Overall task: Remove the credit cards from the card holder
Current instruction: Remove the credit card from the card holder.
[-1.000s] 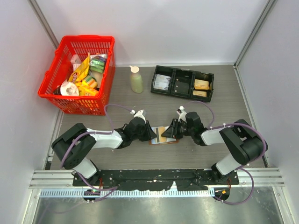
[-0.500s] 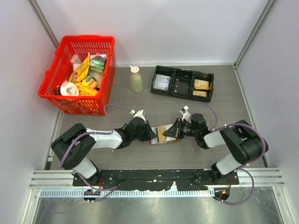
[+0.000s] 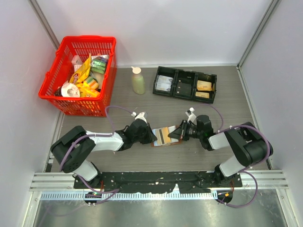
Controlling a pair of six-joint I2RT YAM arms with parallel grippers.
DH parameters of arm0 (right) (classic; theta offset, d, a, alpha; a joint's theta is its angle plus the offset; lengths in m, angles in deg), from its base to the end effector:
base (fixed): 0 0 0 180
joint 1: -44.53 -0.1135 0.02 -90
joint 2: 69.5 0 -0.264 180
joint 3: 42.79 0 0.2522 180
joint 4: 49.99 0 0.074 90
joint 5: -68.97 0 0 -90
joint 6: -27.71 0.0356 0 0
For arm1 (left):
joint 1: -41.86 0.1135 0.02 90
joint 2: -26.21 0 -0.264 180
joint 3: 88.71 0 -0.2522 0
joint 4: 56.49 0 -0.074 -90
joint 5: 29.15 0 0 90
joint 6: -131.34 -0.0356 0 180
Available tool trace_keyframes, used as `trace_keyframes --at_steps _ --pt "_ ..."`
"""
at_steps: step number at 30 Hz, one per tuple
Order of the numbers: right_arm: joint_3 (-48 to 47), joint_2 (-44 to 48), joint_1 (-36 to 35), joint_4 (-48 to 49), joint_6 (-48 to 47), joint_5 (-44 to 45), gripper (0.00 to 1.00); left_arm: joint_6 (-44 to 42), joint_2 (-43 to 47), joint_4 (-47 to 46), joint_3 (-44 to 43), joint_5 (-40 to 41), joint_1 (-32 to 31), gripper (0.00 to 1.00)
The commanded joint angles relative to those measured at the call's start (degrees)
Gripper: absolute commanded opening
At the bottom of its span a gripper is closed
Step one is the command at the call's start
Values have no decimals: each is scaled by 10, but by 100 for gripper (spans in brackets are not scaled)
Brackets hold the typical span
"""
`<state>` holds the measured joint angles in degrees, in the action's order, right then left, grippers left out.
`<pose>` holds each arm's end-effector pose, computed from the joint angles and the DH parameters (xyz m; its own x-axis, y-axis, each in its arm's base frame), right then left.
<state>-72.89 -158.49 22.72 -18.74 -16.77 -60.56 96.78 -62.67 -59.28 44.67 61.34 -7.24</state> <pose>0.2103 0.1085 0.1145 -0.8797 0.2407 -0.4100 -0.2603 0.4779 0.8390 0.1876 -0.2160 0.1382 -0.8550 -0.2707 -0.4424 0.0835 0.7699 -0.6326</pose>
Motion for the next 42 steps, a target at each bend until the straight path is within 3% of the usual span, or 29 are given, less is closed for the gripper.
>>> trace_keyframes --at_steps 1,4,6,11,16,25,35,42 --pt "-6 41 20 -56 -46 4 1 -9 20 40 6 19 1 8" --pt "-11 58 29 -91 -70 11 1 -14 27 43 2 18 1 9" --pt "-18 59 29 -121 -83 9 1 -18 37 43 -4 13 1 15" --pt "-23 40 29 -114 -77 2 1 -31 65 49 -36 -2 0 30" --pt "-22 25 29 -98 -71 -1 1 -45 55 50 -83 -28 -6 36" --pt "-23 11 29 -84 -68 -9 1 -44 -50 37 -115 -43 -6 25" --pt "-26 -7 29 -75 -64 -17 2 -29 -63 31 -65 -27 -6 17" --pt "-46 -43 28 -67 -54 -40 13 -13 -78 3 -41 -37 -6 17"
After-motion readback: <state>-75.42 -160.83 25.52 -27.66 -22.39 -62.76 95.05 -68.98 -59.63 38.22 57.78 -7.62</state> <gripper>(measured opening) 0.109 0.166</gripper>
